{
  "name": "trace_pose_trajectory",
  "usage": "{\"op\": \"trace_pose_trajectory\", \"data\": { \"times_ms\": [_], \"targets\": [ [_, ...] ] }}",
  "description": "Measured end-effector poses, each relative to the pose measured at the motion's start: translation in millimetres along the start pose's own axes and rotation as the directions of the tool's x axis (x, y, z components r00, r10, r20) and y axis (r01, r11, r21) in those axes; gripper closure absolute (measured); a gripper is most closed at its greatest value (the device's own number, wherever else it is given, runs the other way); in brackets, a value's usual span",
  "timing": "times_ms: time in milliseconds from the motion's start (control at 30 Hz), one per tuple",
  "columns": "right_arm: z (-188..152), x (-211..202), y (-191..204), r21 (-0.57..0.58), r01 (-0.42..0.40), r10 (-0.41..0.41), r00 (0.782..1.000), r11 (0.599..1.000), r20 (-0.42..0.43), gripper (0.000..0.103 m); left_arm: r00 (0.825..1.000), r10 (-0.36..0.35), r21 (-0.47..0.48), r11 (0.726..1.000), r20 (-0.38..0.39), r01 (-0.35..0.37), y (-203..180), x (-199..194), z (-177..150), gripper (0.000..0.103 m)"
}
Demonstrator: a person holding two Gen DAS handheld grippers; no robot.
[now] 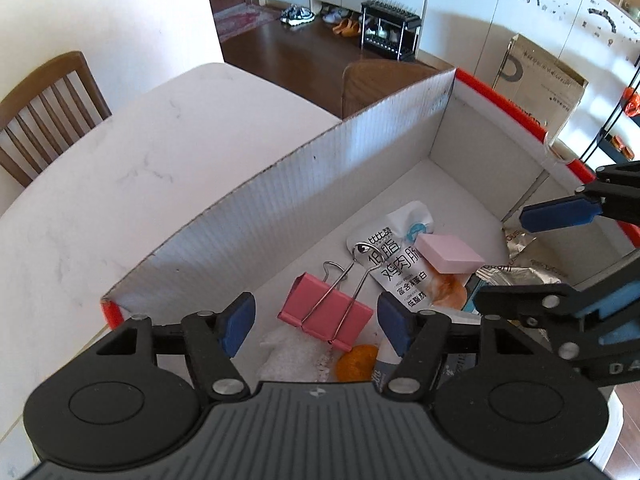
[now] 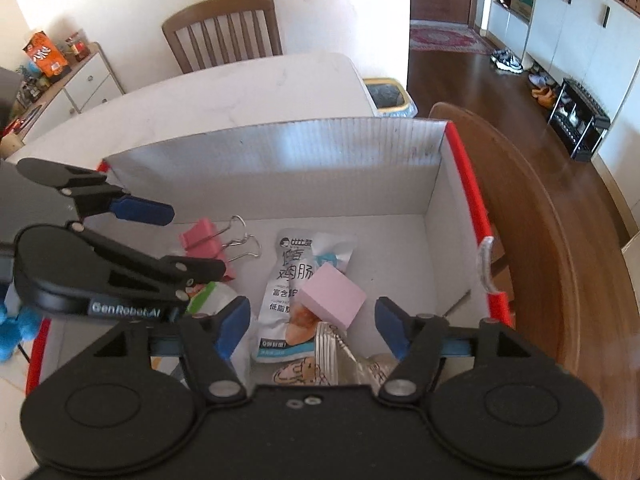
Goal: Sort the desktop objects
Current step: 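Open both grippers to drop the binder clip and eraser into the box, then move both grippers back from the box toward the cake packet and bottle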
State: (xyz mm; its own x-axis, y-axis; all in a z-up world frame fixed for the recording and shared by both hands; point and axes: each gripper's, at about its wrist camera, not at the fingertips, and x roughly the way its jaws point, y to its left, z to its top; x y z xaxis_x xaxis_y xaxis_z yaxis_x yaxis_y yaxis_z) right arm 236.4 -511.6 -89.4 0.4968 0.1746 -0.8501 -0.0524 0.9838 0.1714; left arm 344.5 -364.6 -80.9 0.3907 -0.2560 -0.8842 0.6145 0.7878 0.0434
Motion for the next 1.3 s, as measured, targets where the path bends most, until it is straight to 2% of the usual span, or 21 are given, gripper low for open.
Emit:
{"op": "trace_pose_trajectory", "data": {
  "times_ms": [100, 433, 733, 1033, 1300],
  "targets": [
    [-4, -11, 1, -0.009, 0.000, 0.001, 1.000, 1.000, 0.028, 0.027, 1.000, -0.004, -0.003, 1.000, 0.019, 0.004, 1, -8, -2, 0.036],
    [-11, -44, 7, -0.006, -0.028, 0.029, 0.995, 1.000, 0.099, 0.023, 0.995, -0.059, -0.035, 0.997, 0.085, 0.062, 4, -44, -19, 0.036],
    [-14, -73, 26, -0.006, -0.066, 0.066, 0.984, 0.998, 0.165, 0.023, 0.978, -0.077, -0.071, 0.993, 0.195, 0.092, 11, -94, -45, 0.036],
    [-19, -94, 55, -0.035, -0.077, 0.083, 0.975, 0.996, 0.207, 0.022, 0.958, -0.049, -0.121, 0.989, 0.283, 0.086, 29, -139, -84, 0.036],
    [-27, -107, 96, -0.104, -0.075, 0.099, 0.964, 0.992, 0.246, 0.020, 0.953, -0.017, -0.146, 0.987, 0.301, 0.064, 43, -162, -131, 0.036]
  ]
}}
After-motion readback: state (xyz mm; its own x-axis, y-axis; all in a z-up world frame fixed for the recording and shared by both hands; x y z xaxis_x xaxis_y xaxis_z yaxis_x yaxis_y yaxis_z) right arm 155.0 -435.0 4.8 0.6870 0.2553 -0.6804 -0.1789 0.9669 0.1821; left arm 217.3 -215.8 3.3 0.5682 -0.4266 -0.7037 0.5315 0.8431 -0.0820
